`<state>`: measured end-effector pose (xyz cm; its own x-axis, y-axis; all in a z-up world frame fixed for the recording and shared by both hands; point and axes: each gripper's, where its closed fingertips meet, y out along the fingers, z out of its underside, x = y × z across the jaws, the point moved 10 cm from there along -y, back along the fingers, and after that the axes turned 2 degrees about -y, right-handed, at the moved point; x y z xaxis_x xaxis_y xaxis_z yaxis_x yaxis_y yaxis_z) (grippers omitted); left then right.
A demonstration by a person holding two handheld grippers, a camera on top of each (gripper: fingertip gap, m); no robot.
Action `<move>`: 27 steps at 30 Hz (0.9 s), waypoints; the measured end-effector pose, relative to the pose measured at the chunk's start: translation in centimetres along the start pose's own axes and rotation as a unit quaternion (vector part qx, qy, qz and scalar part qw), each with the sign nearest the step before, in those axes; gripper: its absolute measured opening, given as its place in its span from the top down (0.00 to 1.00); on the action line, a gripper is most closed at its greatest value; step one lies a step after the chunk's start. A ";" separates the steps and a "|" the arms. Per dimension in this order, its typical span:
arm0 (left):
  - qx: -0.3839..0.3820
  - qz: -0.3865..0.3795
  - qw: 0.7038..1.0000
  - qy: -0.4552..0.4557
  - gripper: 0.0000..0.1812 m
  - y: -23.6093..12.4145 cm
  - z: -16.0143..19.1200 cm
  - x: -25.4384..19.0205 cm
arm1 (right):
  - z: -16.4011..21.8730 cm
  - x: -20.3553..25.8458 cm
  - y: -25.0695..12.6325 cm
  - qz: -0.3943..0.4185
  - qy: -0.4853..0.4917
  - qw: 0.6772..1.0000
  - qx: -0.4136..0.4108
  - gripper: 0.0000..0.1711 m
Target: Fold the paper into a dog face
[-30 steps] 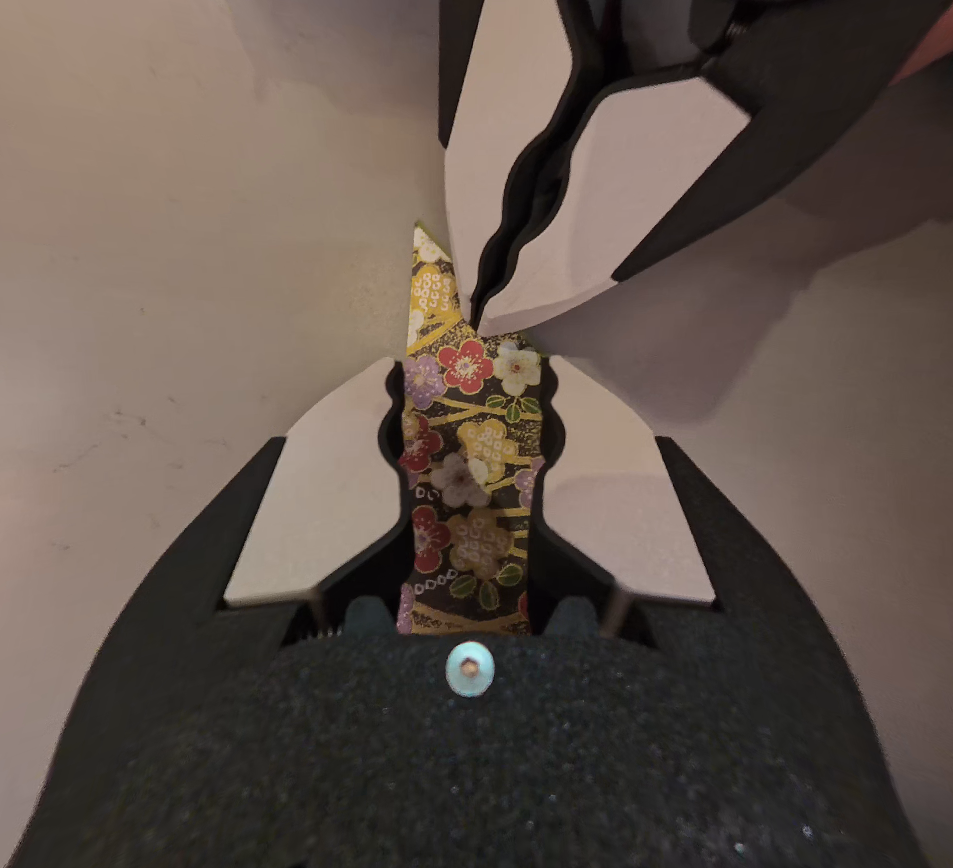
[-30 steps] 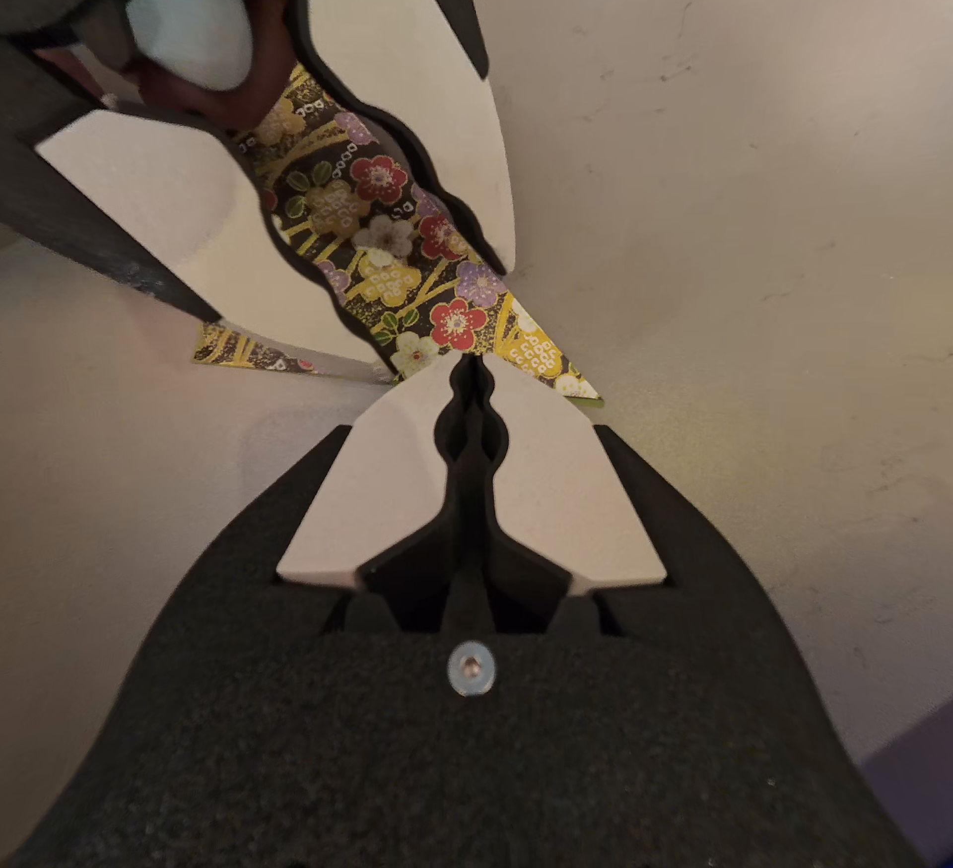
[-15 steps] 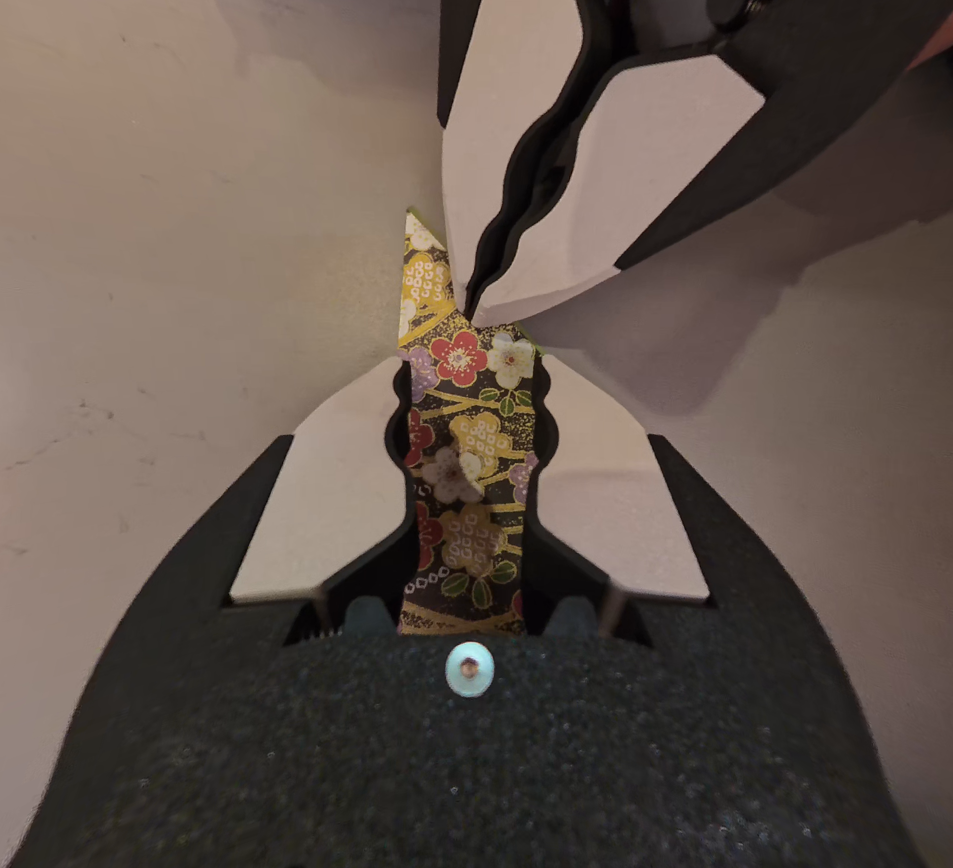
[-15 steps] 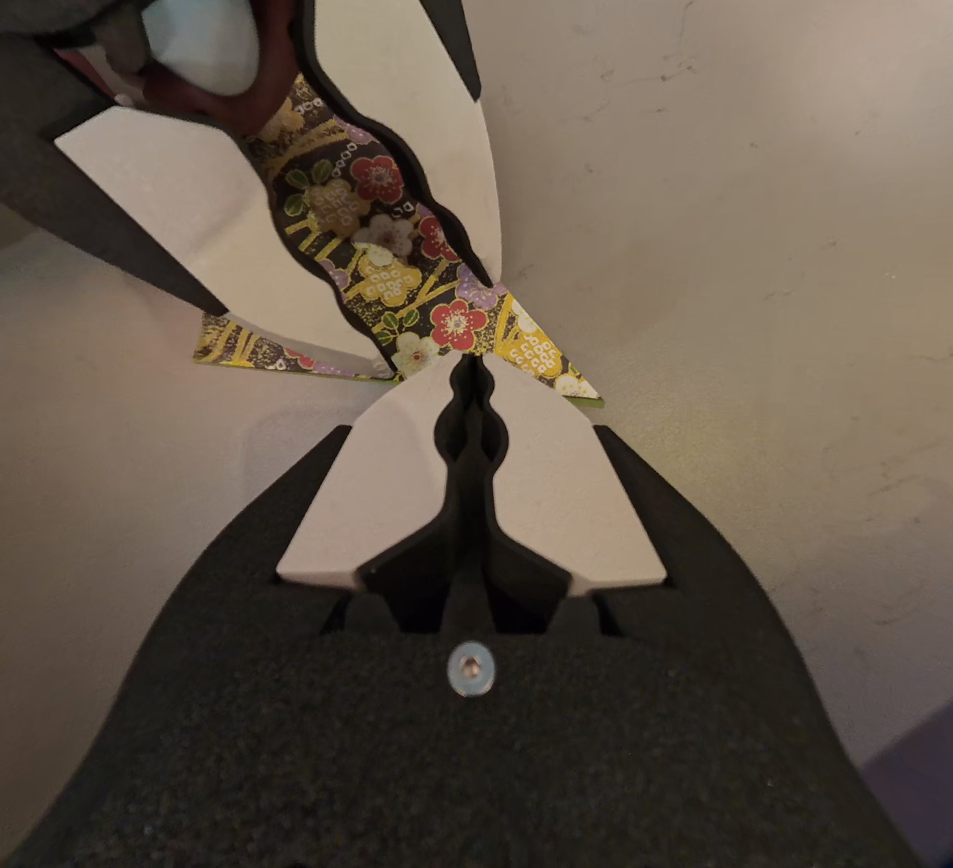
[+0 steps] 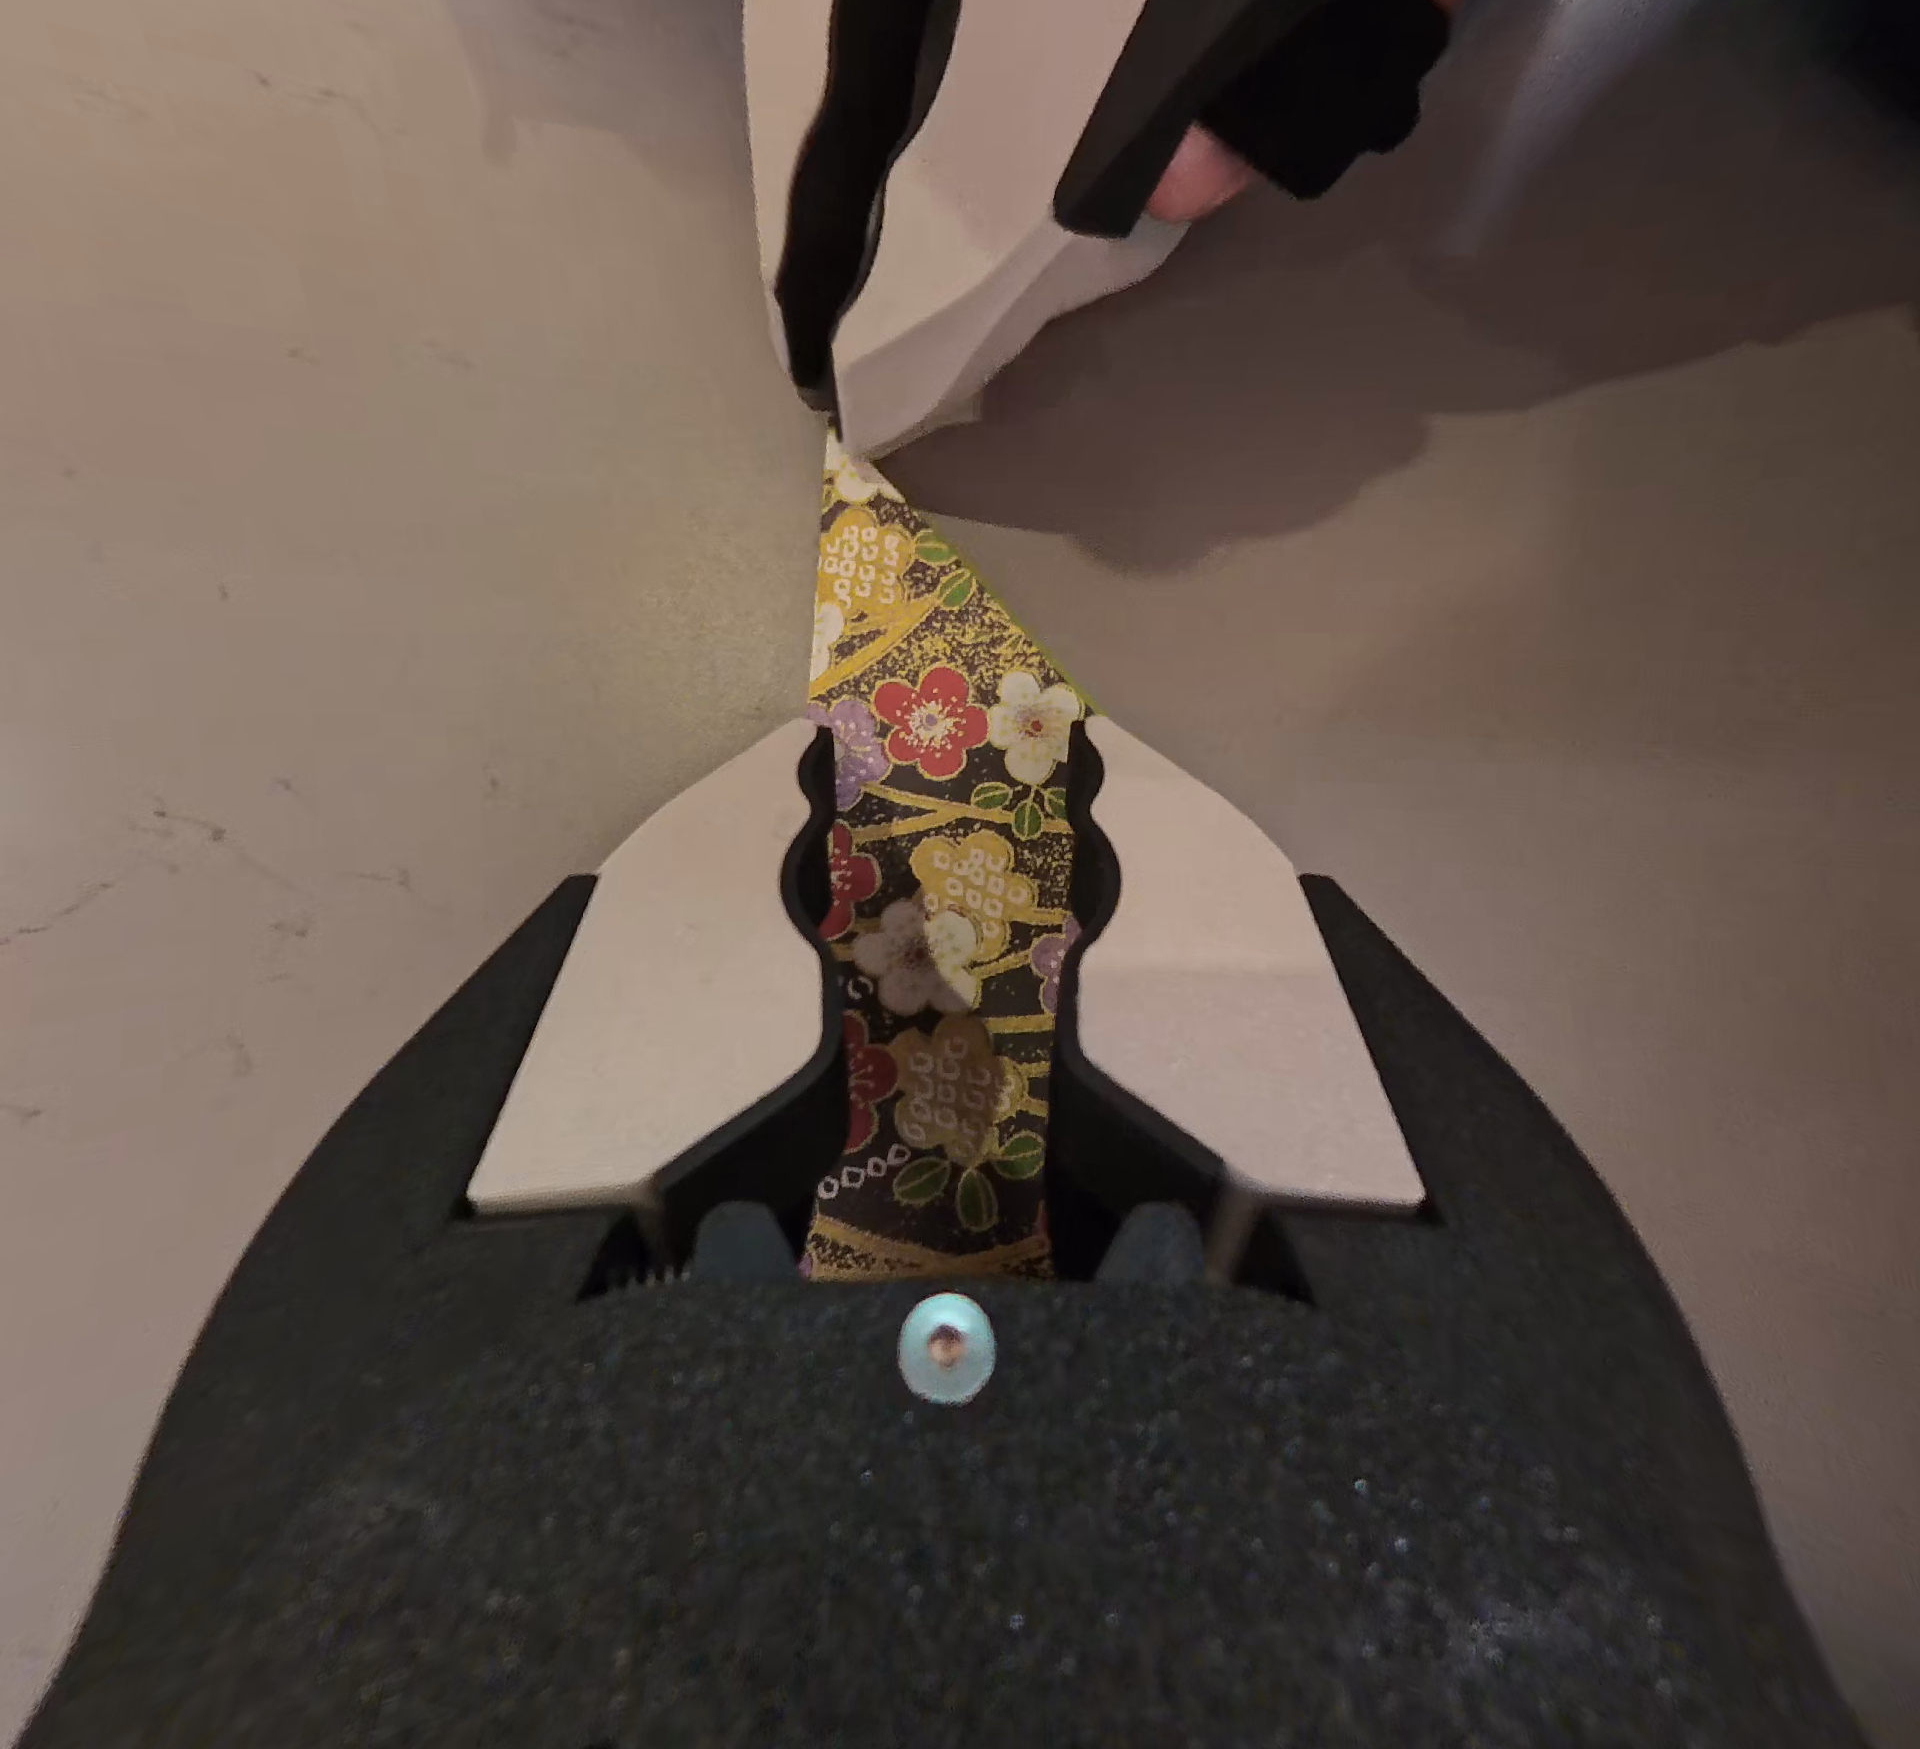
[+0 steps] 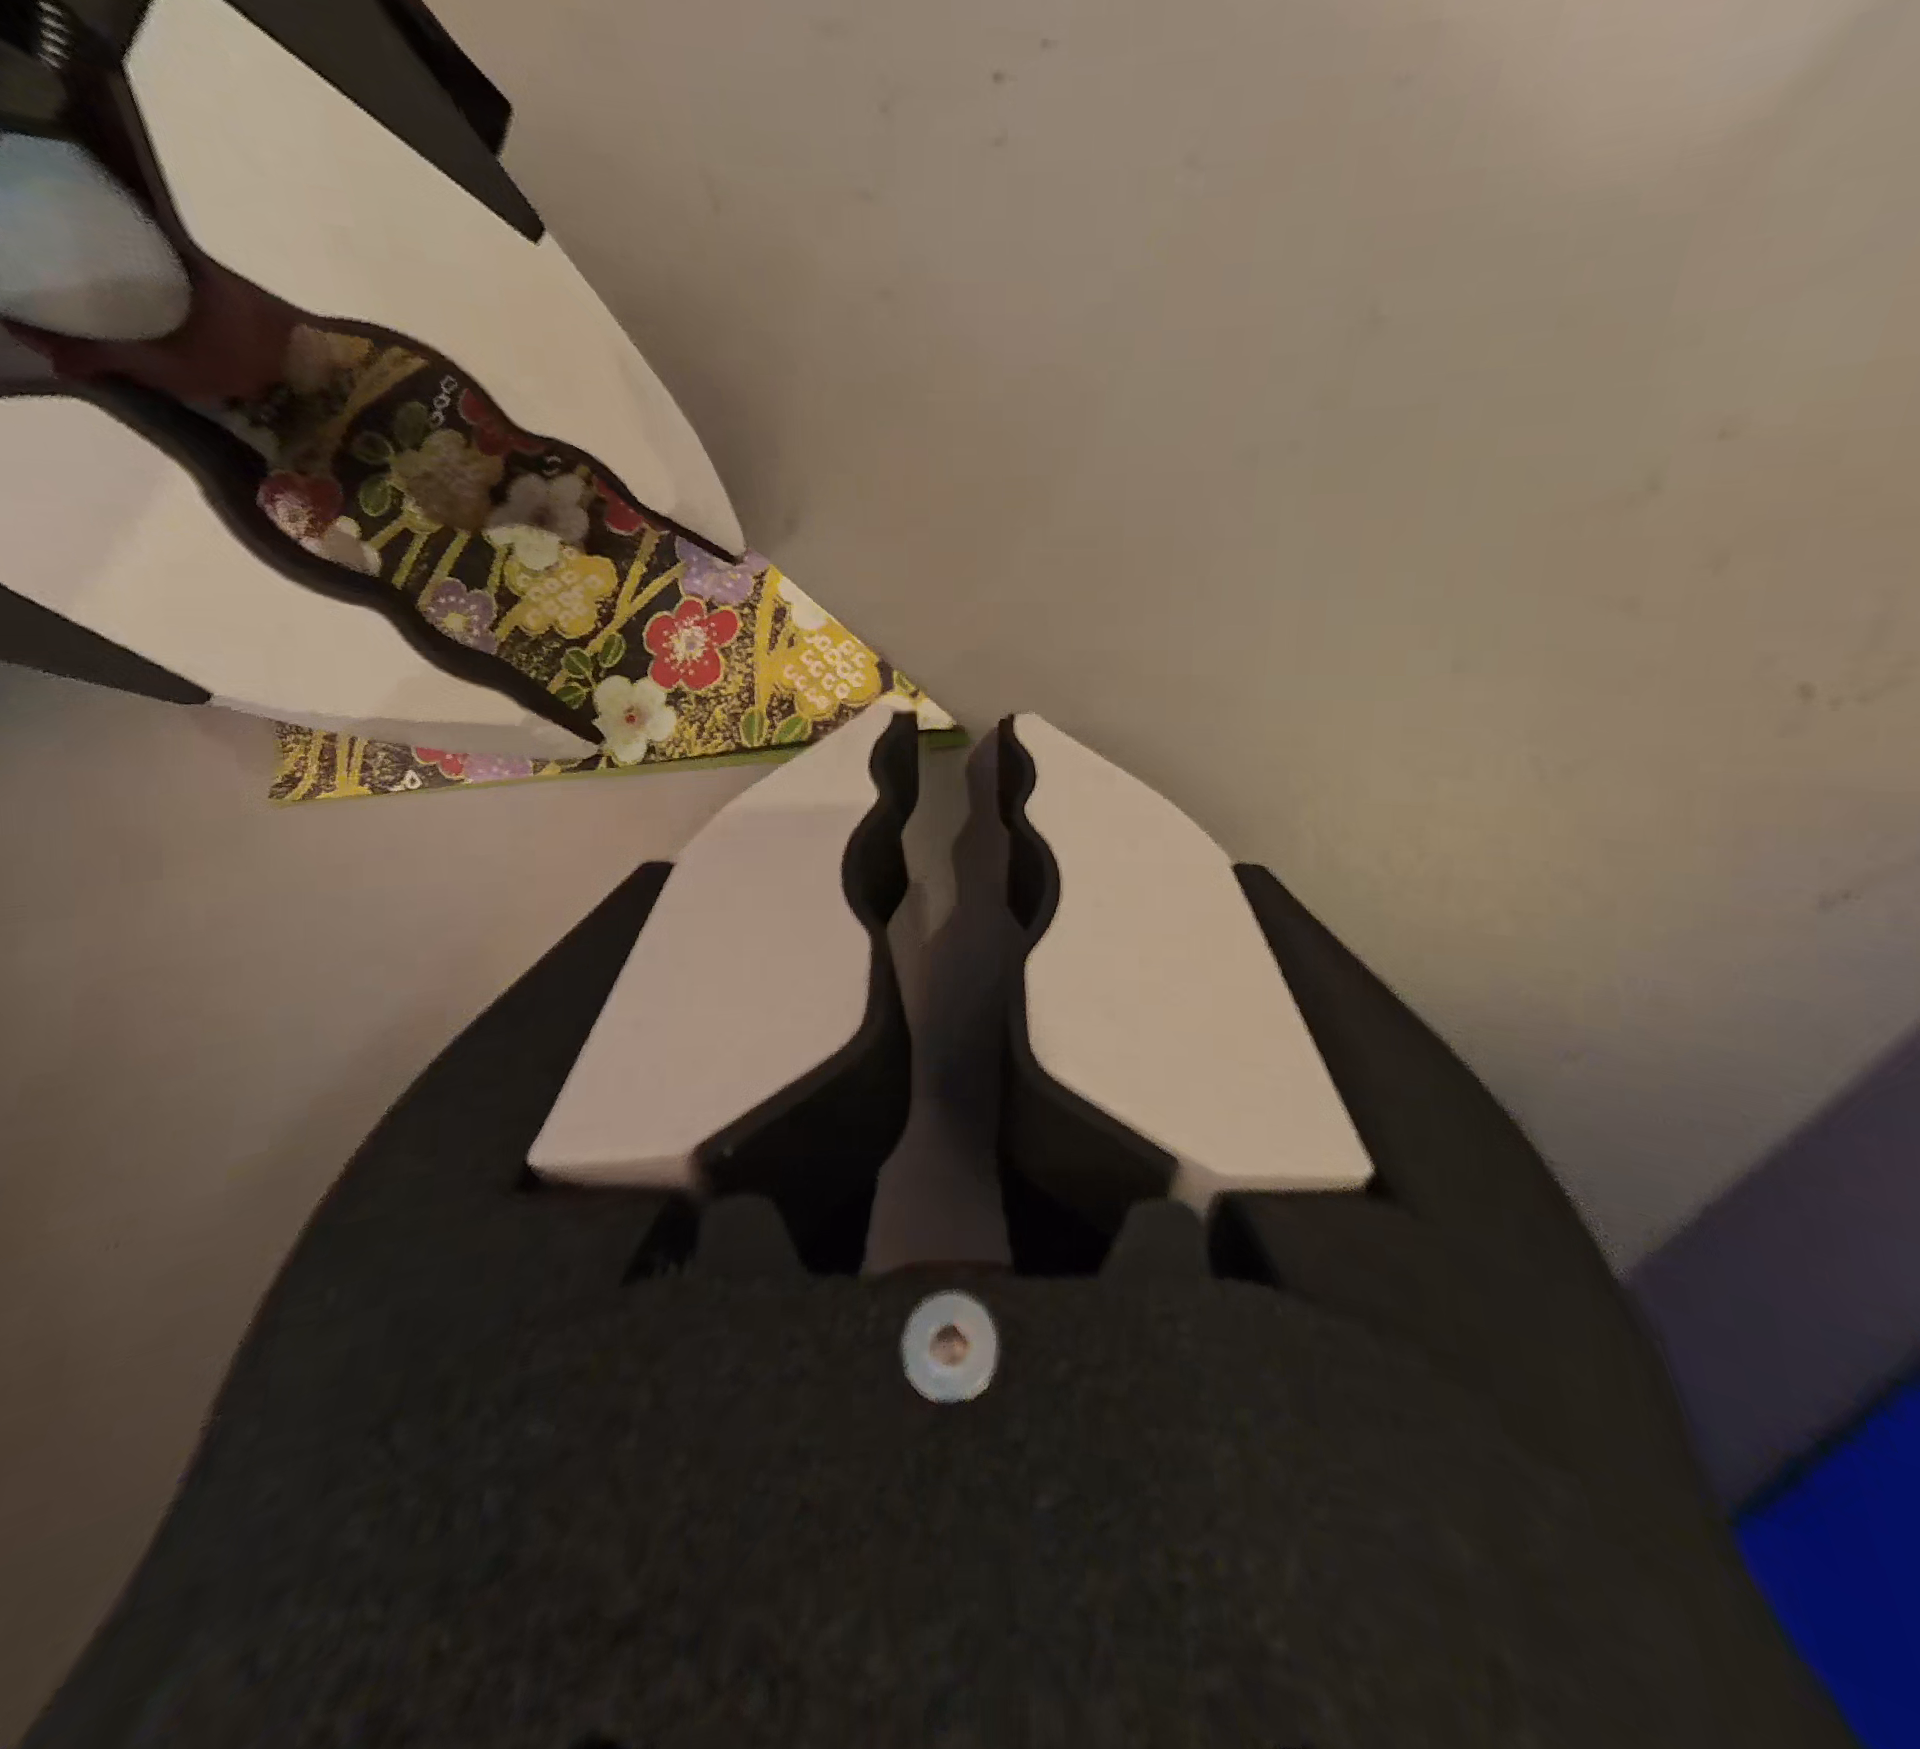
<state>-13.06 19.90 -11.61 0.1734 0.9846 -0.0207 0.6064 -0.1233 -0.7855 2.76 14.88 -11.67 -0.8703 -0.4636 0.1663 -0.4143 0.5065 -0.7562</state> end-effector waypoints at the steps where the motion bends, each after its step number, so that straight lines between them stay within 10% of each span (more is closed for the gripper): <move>1: 0.000 0.000 1.000 0.000 0.77 0.0 0.0 0.0 | 0.0 -0.1 0.1 -0.003 0.003 1.000 0.001 0.92; 22: -0.007 -0.002 1.000 -0.001 0.79 0.0 0.1 0.2 | -0.6 0.4 -0.6 0.023 -0.023 0.999 0.032 1.00; 27: -0.007 -0.002 1.000 -0.002 0.79 0.0 0.1 0.2 | -0.4 0.2 -0.3 0.002 -0.027 0.999 0.038 0.88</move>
<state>-13.14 20.08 -11.69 0.1683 0.9855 -0.0200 0.6173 -0.1212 -0.7773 2.61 14.91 -11.17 -0.8556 -0.5011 0.1298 -0.3869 0.4523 -0.8036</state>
